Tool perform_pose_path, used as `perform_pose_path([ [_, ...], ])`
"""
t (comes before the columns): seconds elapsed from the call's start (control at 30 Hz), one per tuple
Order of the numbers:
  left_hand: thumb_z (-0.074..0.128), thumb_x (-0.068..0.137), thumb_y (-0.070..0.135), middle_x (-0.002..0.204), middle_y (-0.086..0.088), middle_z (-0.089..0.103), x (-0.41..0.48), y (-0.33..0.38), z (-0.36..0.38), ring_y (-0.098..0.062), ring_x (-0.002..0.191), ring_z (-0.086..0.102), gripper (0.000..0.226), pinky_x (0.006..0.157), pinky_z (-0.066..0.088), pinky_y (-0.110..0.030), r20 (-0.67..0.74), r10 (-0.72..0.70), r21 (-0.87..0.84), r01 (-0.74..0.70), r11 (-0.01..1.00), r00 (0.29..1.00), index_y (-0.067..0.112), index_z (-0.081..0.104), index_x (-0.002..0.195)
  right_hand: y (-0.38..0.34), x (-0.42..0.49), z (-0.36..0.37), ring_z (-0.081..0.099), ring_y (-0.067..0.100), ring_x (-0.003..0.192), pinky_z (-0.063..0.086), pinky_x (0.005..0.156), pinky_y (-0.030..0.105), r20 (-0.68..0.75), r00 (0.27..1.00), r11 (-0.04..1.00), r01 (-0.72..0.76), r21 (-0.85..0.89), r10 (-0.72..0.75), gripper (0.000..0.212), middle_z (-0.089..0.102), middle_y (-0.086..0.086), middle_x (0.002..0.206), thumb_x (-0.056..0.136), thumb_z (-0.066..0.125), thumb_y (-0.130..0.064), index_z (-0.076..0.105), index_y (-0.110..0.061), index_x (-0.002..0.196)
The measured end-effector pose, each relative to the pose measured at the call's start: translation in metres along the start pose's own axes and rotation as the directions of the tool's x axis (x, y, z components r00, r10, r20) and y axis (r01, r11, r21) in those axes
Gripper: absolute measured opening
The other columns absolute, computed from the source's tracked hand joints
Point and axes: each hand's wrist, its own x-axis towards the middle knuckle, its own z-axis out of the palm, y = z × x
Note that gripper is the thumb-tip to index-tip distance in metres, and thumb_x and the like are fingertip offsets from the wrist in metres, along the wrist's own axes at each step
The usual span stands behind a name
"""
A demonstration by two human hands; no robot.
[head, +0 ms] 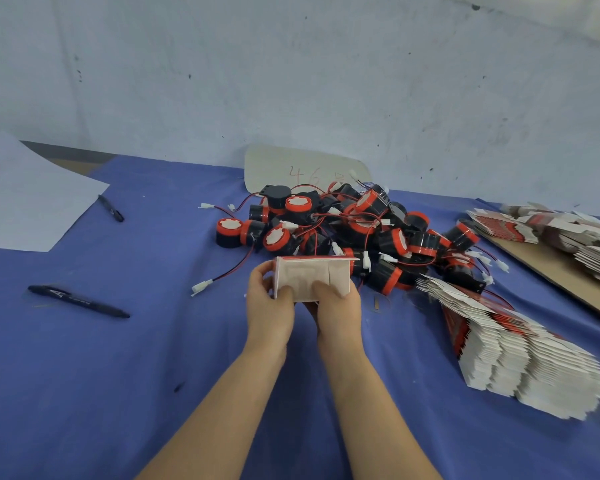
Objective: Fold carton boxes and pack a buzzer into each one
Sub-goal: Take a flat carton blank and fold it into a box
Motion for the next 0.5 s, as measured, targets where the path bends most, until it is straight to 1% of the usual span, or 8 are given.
perform_pose_path([
  [0.1,0.050,0.093,0.008,0.099,0.008,0.062,-0.001,-0.002,0.001,-0.016,0.098,0.062,0.027,0.086,0.056,-0.038,0.003,0.039,0.045,-0.039,0.998,0.999,0.027,0.053,0.112,0.001,0.002,0.000,0.060,0.014,0.070,0.049,0.051,0.020,-0.056,0.998,0.999,-0.042,0.022,0.043,0.024,0.064,0.005,0.082,0.084,0.048,0.006,0.061,-0.008,0.098],
  [0.17,0.047,0.094,0.006,0.095,0.011,0.062,-0.002,-0.003,0.001,-0.014,0.095,0.062,0.030,0.084,0.056,-0.037,0.007,0.071,0.092,-0.071,0.993,0.997,0.033,0.050,0.106,0.002,0.003,-0.001,0.057,0.013,0.066,0.046,0.045,0.017,-0.082,0.995,0.998,-0.063,0.002,0.063,0.023,0.061,0.002,0.076,0.084,0.049,0.005,0.060,-0.010,0.097],
  [0.27,0.045,0.093,0.001,0.095,0.010,0.061,-0.001,-0.005,-0.002,-0.017,0.095,0.062,0.032,0.083,0.055,-0.037,-0.045,0.095,0.131,-0.089,0.987,0.994,0.030,0.051,0.107,0.001,0.003,0.000,0.055,0.013,0.064,0.044,0.045,0.014,-0.037,0.996,0.978,-0.091,-0.186,0.086,0.017,0.058,0.002,0.076,0.086,0.054,0.002,0.056,-0.009,0.099],
  [0.33,0.046,0.092,0.000,0.097,0.008,0.061,0.000,-0.006,-0.004,-0.016,0.094,0.061,0.032,0.081,0.055,-0.034,-0.065,0.112,0.133,-0.103,0.986,0.992,0.026,0.053,0.109,0.000,0.003,0.000,0.053,0.012,0.060,0.041,0.041,0.012,-0.037,0.993,0.950,-0.120,-0.287,0.114,0.012,0.057,0.000,0.071,0.086,0.054,0.000,0.057,-0.011,0.088],
  [0.37,0.047,0.092,0.000,0.097,0.009,0.061,0.000,-0.006,-0.004,-0.013,0.092,0.061,0.032,0.078,0.055,-0.029,-0.055,0.126,0.143,-0.117,0.983,0.990,0.026,0.053,0.110,-0.002,0.002,-0.001,0.056,0.013,0.061,0.043,0.042,0.015,-0.046,0.992,0.951,-0.127,-0.282,0.119,0.015,0.060,0.001,0.071,0.085,0.055,0.000,0.058,-0.015,0.082],
  [0.43,0.050,0.092,0.004,0.094,0.016,0.059,-0.002,-0.005,-0.002,-0.003,0.085,0.059,0.032,0.066,0.050,-0.011,0.002,0.154,0.182,-0.152,0.972,0.988,0.030,0.051,0.110,-0.006,0.002,-0.005,0.061,0.017,0.064,0.048,0.046,0.021,-0.066,0.990,0.964,-0.138,-0.227,0.126,0.021,0.064,0.002,0.072,0.083,0.057,0.000,0.060,-0.019,0.076],
  [0.47,0.053,0.092,0.007,0.093,0.019,0.058,-0.004,-0.004,0.000,0.001,0.085,0.058,0.032,0.062,0.047,-0.007,0.046,0.161,0.198,-0.167,0.966,0.986,0.032,0.049,0.112,-0.009,0.000,-0.007,0.062,0.018,0.065,0.048,0.046,0.022,-0.070,0.989,0.968,-0.144,-0.207,0.132,0.022,0.065,0.003,0.072,0.082,0.058,0.000,0.061,-0.020,0.075],
  [0.5,0.057,0.091,0.011,0.098,0.020,0.059,-0.006,-0.003,0.002,0.001,0.089,0.059,0.036,0.063,0.046,-0.005,0.106,0.161,0.208,-0.181,0.961,0.981,0.034,0.047,0.118,-0.011,0.000,-0.010,0.062,0.018,0.065,0.048,0.045,0.021,-0.068,0.988,0.971,-0.150,-0.186,0.140,0.022,0.066,0.004,0.073,0.082,0.059,0.001,0.062,-0.020,0.075],
])
